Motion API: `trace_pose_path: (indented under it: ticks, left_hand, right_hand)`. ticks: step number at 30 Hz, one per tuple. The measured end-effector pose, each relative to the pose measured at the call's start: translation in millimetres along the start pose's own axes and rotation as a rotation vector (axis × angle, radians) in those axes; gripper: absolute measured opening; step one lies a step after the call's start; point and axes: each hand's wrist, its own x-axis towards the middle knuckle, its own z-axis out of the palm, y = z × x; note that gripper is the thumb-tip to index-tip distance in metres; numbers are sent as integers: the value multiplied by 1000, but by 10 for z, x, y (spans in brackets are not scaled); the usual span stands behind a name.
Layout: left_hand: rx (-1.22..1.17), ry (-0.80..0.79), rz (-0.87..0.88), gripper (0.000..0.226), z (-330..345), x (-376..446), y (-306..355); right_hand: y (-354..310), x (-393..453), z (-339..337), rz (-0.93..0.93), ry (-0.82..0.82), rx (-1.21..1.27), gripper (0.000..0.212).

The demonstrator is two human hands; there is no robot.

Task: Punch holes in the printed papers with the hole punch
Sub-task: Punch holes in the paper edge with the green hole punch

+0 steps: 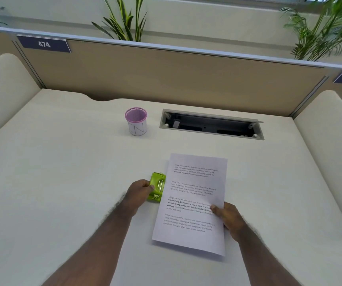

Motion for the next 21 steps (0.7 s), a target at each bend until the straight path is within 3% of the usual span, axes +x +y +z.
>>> trace_pose_path:
  ticks: [15,21]
  left_hand:
    - [22,11,3,12,174,-59,23]
    - [-204,-26,-94,8,78,-43,63]
  right_hand:
    - [-78,-62,1,16,-39,-13,22]
    - [-73,-58,-6,4,-44,-9,24]
